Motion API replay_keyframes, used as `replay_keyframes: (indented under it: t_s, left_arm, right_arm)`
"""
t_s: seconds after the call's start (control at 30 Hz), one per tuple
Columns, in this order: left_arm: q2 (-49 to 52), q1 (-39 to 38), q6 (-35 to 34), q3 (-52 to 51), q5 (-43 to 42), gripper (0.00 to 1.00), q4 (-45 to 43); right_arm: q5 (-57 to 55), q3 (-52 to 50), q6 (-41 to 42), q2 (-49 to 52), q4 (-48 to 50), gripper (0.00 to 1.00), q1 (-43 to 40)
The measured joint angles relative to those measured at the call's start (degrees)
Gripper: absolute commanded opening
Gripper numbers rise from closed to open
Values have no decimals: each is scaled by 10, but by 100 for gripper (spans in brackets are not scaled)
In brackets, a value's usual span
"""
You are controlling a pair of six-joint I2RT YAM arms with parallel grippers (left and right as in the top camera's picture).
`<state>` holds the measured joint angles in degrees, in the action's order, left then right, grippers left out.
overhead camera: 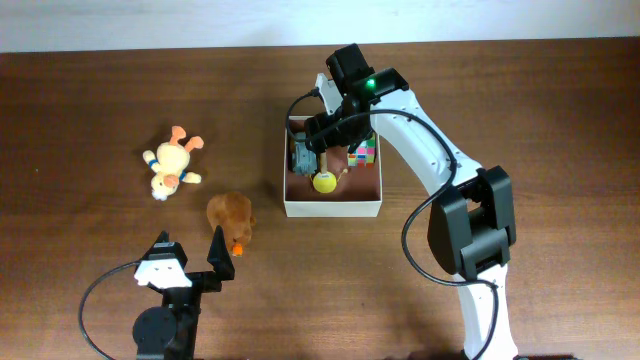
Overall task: Pack container
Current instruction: 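Carry the wooden toy left into the box and release it, then raise the right gripper and retract it to the right side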
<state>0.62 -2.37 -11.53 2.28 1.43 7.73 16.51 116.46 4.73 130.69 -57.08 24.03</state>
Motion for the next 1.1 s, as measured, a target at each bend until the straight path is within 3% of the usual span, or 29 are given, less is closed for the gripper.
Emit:
replay_keyframes:
  t_s: [0.33, 0.57, 0.83, 1.1]
  left_arm:
    - [0, 0, 0, 0, 0, 99, 0]
    - [0, 0, 0, 0, 0, 99, 0]
    - [0, 0, 0, 0, 0, 99, 0]
    - [0, 0, 0, 0, 0, 99, 0]
  right_arm:
    - [10, 0, 0, -19, -27, 99, 0]
    - [-55, 82, 1, -124, -158, 99, -27]
    - [-198, 111, 64, -190, -241, 99, -172]
    - [-228, 110, 84, -185, -279, 99, -327]
